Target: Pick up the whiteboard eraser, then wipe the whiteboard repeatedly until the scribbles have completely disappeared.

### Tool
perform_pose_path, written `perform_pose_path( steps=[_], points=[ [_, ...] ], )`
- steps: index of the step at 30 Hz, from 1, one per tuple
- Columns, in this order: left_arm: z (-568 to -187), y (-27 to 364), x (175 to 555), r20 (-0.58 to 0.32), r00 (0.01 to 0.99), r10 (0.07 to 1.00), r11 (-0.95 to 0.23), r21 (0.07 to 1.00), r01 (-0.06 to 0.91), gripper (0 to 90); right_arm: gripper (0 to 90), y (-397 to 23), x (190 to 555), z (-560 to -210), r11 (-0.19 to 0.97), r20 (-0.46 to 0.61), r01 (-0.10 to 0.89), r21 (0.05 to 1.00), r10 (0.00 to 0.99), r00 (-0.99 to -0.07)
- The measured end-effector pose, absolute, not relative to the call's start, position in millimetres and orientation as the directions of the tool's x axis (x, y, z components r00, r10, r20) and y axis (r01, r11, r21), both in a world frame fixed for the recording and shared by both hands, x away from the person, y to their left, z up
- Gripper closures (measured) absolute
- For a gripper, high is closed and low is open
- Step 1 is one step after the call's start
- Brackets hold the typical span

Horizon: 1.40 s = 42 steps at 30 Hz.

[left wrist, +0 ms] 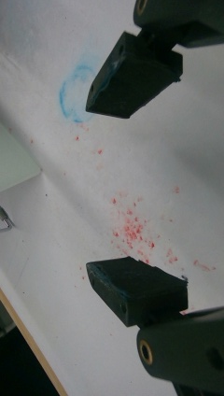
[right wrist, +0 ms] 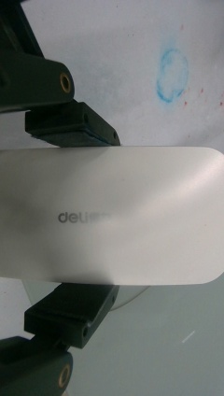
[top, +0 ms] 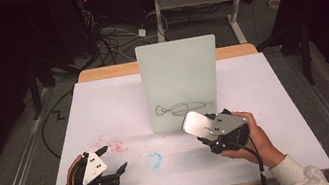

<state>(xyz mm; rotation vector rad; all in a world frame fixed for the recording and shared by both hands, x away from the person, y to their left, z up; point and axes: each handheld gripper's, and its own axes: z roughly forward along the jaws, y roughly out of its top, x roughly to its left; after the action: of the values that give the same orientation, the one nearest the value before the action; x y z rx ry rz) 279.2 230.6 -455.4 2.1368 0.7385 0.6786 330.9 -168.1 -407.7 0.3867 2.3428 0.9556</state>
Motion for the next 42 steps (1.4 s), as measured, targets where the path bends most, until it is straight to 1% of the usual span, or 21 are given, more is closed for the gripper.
perform_pose_path(
  steps=[5, 13, 17, 23, 25, 31, 32, 35, 42],
  points=[
    [-456, 230, 279, 0.233, 0.692, 0.683, -0.552, 0.786, 0.280, 19.7, 31.1, -163, 330, -411, 0.713, -0.422, 0.035, 0.700, 0.453, -0.785],
    [-456, 230, 279, 0.230, 0.693, 0.684, -0.551, 0.785, 0.283, 19.7, 31.1, -164, 332, -412, 0.689, -0.433, 0.032, 0.724, 0.490, -0.757],
    [-455, 230, 278, 0.226, 0.689, 0.688, -0.544, 0.790, 0.284, 19.6, 31.1, -162, 336, -415, 0.692, -0.434, 0.038, 0.721, 0.494, -0.753],
    [-456, 228, 280, 0.228, 0.693, 0.684, -0.549, 0.786, 0.284, 19.7, 31.1, -149, 338, -419, 0.705, -0.480, 0.001, 0.709, 0.483, -0.732],
    [-455, 228, 280, 0.231, 0.691, 0.685, -0.551, 0.785, 0.284, 19.7, 31.1, -140, 340, -420, 0.722, -0.515, -0.016, 0.692, 0.477, -0.712],
    [-455, 229, 277, 0.230, 0.692, 0.685, -0.552, 0.784, 0.285, 19.7, 31.1, -125, 342, -420, 0.741, -0.559, -0.041, 0.670, 0.467, -0.685],
    [-455, 229, 277, 0.229, 0.689, 0.687, -0.548, 0.787, 0.285, 19.7, 31.1, -118, 342, -421, 0.750, -0.582, -0.051, 0.659, 0.465, -0.667],
    [-455, 229, 277, 0.230, 0.690, 0.687, -0.549, 0.786, 0.284, 19.6, 31.1, -111, 344, -422, 0.768, -0.609, -0.066, 0.638, 0.449, -0.654],
    [-456, 229, 278, 0.230, 0.693, 0.683, -0.553, 0.783, 0.285, 19.7, 31.1, -97, 351, -426, 0.773, -0.625, -0.070, 0.631, 0.452, -0.637]
  ],
)
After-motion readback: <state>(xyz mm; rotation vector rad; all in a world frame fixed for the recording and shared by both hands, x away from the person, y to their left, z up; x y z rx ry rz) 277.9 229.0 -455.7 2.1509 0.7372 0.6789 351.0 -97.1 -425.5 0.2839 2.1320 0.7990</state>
